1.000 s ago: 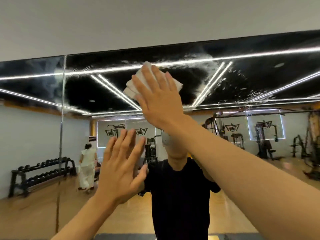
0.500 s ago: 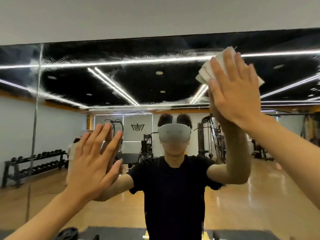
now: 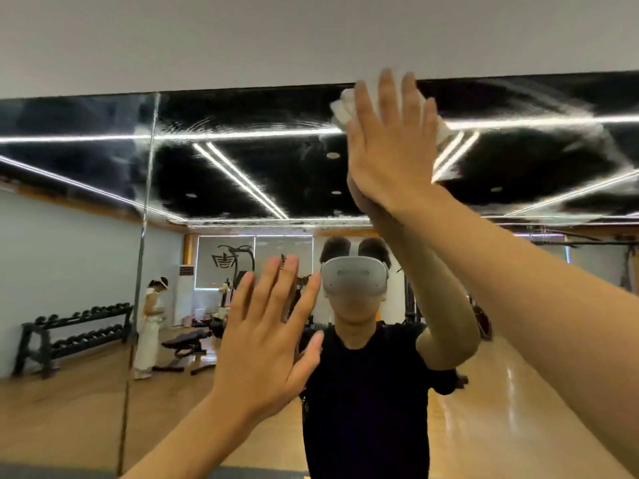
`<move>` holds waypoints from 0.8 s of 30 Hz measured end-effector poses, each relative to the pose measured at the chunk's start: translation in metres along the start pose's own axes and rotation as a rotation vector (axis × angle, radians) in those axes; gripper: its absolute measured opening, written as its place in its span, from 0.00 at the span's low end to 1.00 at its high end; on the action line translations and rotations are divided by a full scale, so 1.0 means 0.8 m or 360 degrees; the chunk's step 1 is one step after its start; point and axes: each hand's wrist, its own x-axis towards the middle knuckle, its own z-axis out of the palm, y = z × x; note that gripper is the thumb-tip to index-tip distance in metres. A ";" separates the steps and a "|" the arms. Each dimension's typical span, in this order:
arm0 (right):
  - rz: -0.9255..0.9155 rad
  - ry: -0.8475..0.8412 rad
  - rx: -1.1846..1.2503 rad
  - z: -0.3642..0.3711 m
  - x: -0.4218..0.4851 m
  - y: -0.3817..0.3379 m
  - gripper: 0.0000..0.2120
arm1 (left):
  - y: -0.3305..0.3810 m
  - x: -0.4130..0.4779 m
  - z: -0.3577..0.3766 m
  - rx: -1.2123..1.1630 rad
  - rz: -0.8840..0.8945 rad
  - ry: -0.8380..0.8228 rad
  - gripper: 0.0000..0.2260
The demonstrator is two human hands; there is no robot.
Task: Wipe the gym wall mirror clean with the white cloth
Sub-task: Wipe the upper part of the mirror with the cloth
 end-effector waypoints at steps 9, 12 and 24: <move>-0.1014 -0.0281 -0.0071 0.020 -0.013 -0.112 0.27 | -0.007 -0.002 -0.006 -0.0049 0.0010 -0.0014 0.32; -0.0896 -0.0211 -0.0032 0.006 -0.008 -0.025 0.28 | -0.007 -0.001 -0.005 0.0031 0.0037 -0.0002 0.34; 0.0100 -0.0118 -0.0142 -0.070 -0.041 0.270 0.30 | 0.001 0.003 -0.002 0.0027 -0.0020 0.0004 0.33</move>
